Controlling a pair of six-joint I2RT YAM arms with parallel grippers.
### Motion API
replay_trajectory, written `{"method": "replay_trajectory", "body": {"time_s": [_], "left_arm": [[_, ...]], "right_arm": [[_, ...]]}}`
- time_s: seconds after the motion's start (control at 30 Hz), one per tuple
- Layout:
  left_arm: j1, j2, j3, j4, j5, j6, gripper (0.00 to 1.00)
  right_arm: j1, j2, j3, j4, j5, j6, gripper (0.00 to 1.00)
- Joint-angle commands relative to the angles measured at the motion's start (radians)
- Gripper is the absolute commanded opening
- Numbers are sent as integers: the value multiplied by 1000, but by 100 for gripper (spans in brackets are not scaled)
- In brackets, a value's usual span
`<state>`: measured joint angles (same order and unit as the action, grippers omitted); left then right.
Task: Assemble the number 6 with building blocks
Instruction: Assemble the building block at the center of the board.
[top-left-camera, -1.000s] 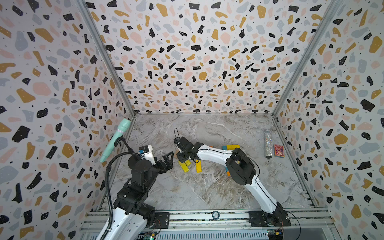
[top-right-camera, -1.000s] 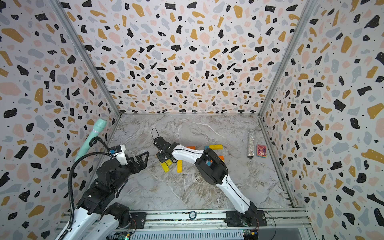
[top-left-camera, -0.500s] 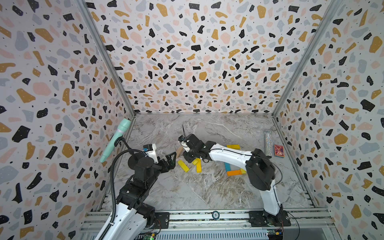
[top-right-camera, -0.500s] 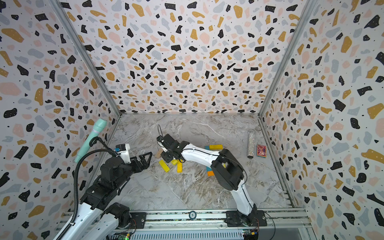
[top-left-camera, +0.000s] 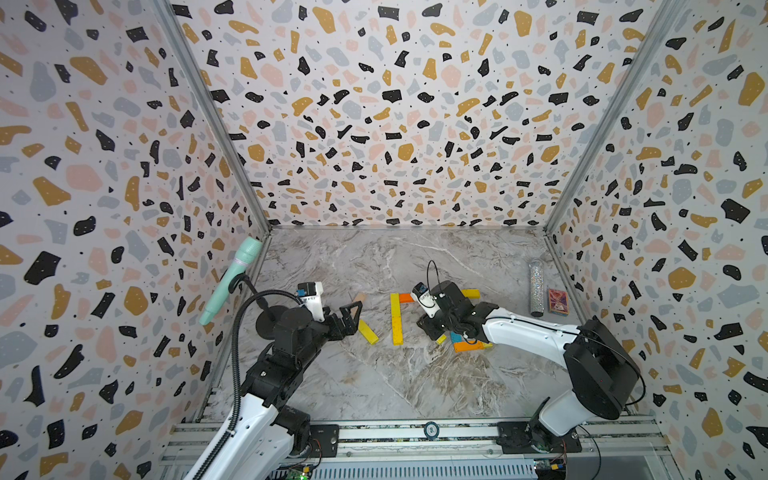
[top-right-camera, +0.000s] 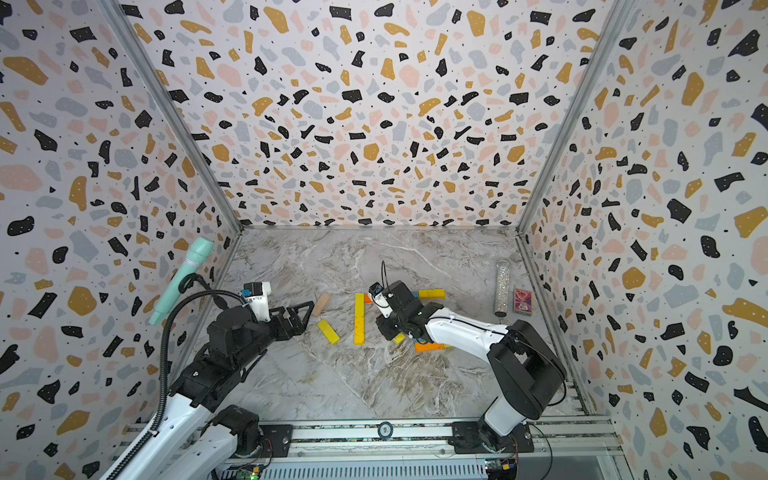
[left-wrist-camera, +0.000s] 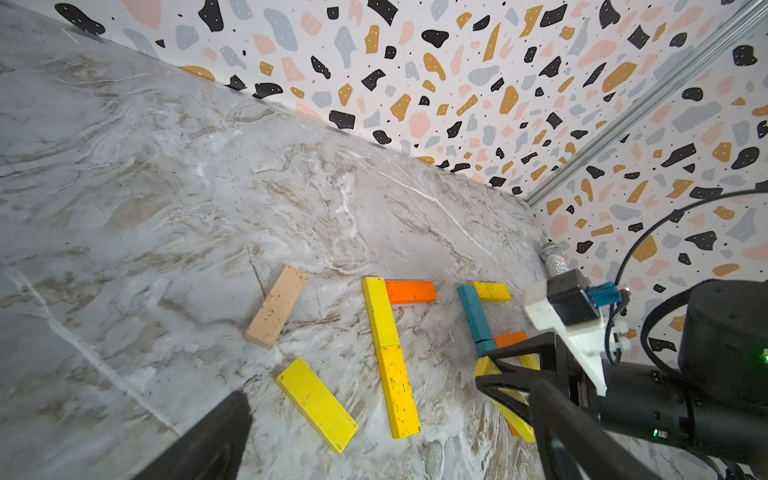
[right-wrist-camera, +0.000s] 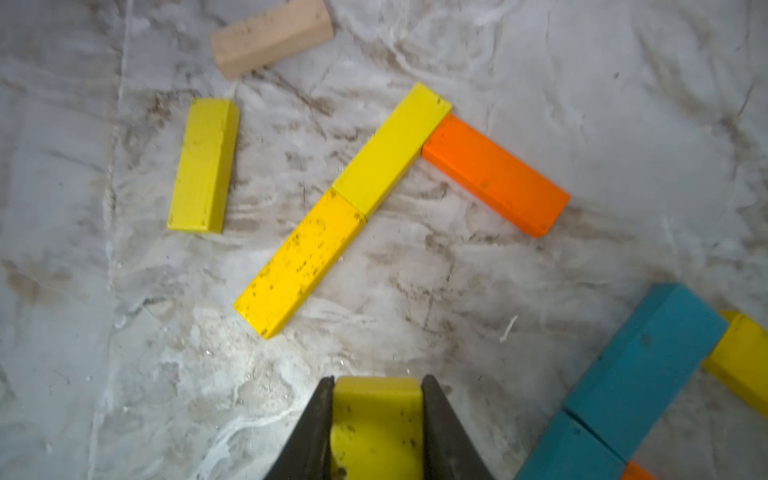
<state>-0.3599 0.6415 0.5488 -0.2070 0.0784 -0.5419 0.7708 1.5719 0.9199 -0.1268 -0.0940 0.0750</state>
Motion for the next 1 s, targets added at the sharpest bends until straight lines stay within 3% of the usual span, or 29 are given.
{"method": "replay_trajectory", "body": {"time_s": [0.0, 0.23, 0.97], "left_arm": [[4, 20, -22, 47, 17, 7, 99], [5, 84, -36, 66, 72, 10, 100], [4, 105, -51, 89, 33, 20, 100]], "right_arm": [[-11, -11, -1, 60, -32, -20, 23], [-15, 45, 32, 50, -51, -40, 23], [-4, 278, 162, 52, -57, -122, 26]]}}
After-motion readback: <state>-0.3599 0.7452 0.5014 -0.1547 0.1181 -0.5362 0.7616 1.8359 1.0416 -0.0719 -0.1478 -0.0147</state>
